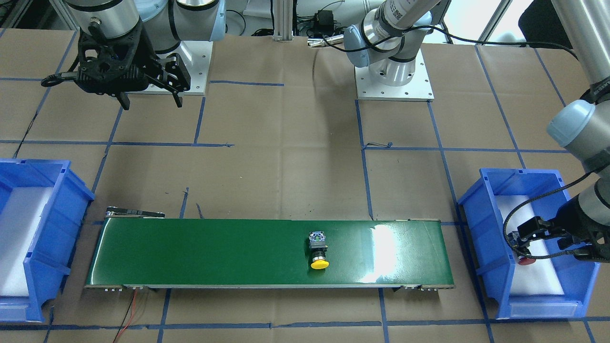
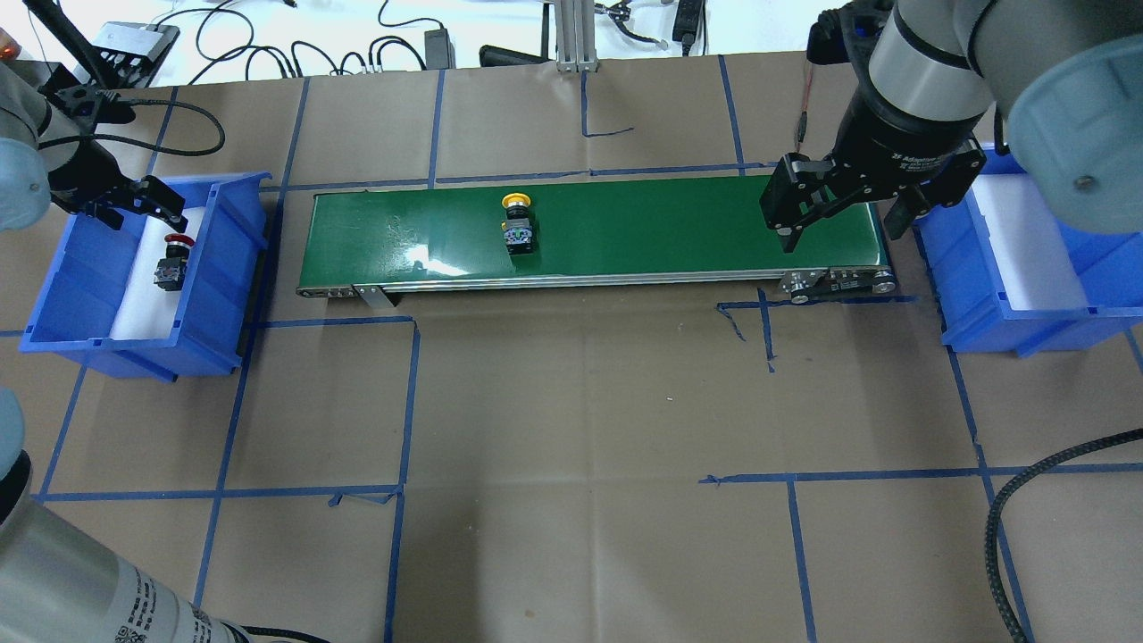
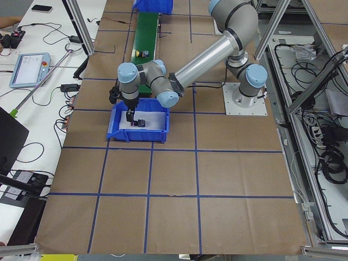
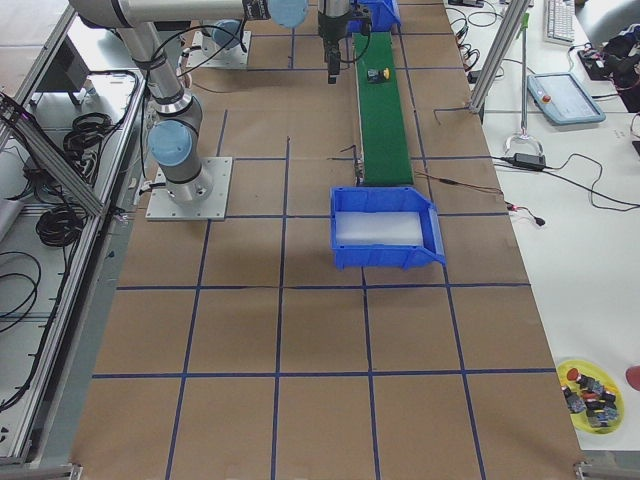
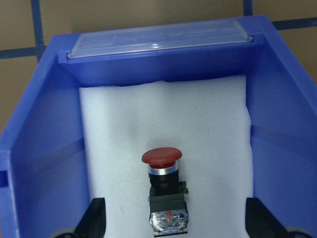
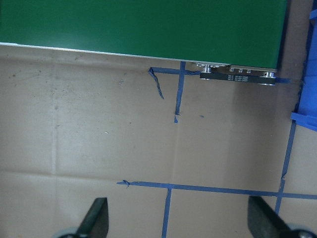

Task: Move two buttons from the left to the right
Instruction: 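Grasp the red-capped button in the bin with the left gripper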

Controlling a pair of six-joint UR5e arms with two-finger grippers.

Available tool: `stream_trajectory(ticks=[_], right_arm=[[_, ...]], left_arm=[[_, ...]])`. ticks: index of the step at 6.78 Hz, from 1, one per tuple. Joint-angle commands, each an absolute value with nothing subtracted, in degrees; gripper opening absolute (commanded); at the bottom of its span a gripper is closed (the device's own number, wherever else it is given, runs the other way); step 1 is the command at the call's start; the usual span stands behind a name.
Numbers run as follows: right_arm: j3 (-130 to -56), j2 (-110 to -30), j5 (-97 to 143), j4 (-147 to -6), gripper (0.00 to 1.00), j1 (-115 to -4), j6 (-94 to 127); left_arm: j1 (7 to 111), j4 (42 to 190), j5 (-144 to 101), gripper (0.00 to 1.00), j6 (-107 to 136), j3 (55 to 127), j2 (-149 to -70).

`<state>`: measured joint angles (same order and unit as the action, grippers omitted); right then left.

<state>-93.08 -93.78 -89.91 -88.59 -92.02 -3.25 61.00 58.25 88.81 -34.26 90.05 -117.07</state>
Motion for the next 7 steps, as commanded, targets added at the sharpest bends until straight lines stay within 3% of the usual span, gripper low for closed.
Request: stream_trajectory(ticks=[1,7], right_arm=[[-93.08,-93.78,-89.91,-88.68,1.0,-92.02,-3.25],[-93.08,-93.78,-89.91,-88.68,1.0,-92.02,-3.25]], left_arm=[[60.91,52.58,88.51,0.99,-34.19,93.51,-118.03],[58.62,51.68,87.45,0.99,-34.19,93.34,-120.85]])
